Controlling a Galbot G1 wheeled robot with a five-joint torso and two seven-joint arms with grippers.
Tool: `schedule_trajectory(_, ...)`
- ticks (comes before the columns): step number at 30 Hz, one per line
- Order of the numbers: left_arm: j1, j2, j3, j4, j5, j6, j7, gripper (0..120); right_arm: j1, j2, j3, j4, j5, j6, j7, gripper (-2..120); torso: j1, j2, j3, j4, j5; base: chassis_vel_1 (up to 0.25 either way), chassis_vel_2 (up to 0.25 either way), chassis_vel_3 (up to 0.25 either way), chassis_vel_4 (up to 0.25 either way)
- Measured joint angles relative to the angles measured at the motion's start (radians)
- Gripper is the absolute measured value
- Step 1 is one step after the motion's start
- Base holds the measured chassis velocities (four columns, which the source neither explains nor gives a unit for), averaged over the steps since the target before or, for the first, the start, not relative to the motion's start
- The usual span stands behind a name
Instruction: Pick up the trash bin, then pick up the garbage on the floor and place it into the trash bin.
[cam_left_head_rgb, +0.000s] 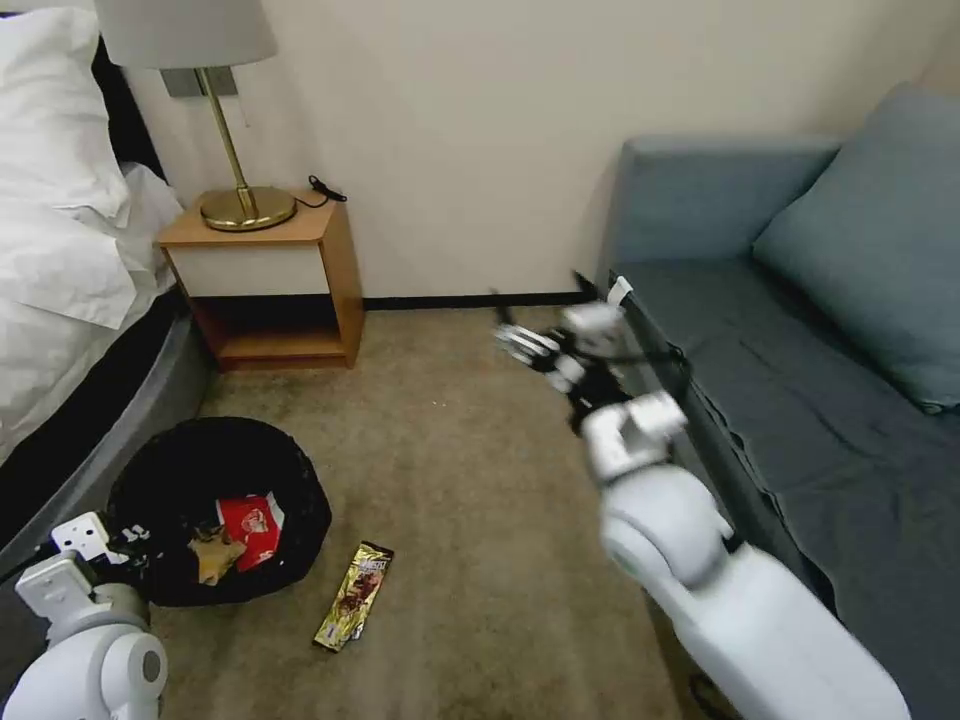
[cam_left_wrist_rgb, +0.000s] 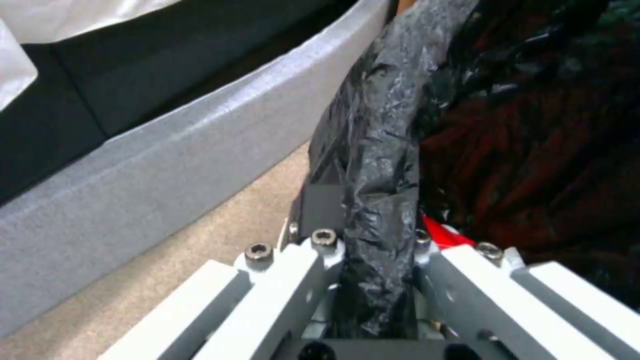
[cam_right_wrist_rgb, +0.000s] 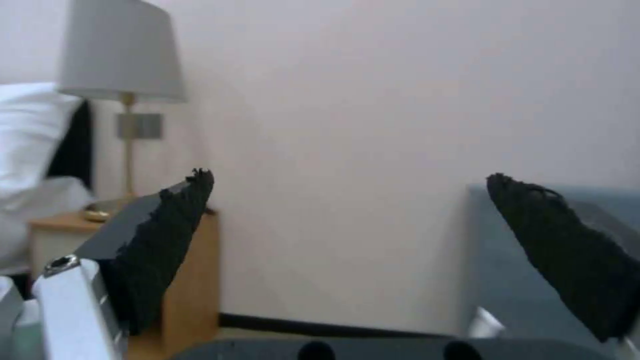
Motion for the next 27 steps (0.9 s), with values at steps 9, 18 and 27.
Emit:
schedule_trajectory(9, 0.001, -0.001, -0.003, -0.002, -0.007, -0.002, 0.000, 3, -0.236, 0.111, 0.049, 0.041, -0.118, 0.051, -0.026, 100, 0.000, 0.000, 0.000, 0.0003, -0.0003, 0.000, 0.000, 0.000, 0.000)
schedule_trajectory(18, 0.003, -0.002, -0.006, -0.013, -0.009, -0.003, 0.000, 3, -0.280, 0.121, 0.038, 0.032, -0.138, 0.089, -0.050, 100, 0.000, 0.000, 0.000, 0.0003, -0.0002, 0.000, 0.000, 0.000, 0.000)
schedule_trajectory(27, 0.013, -0.005, -0.012, -0.023, -0.010, -0.005, 0.000, 3, -0.256, 0.109, 0.023, 0.011, -0.130, 0.095, -0.051, 100, 0.000, 0.000, 0.000, 0.0003, -0.0002, -0.005, 0.007, 0.006, -0.007)
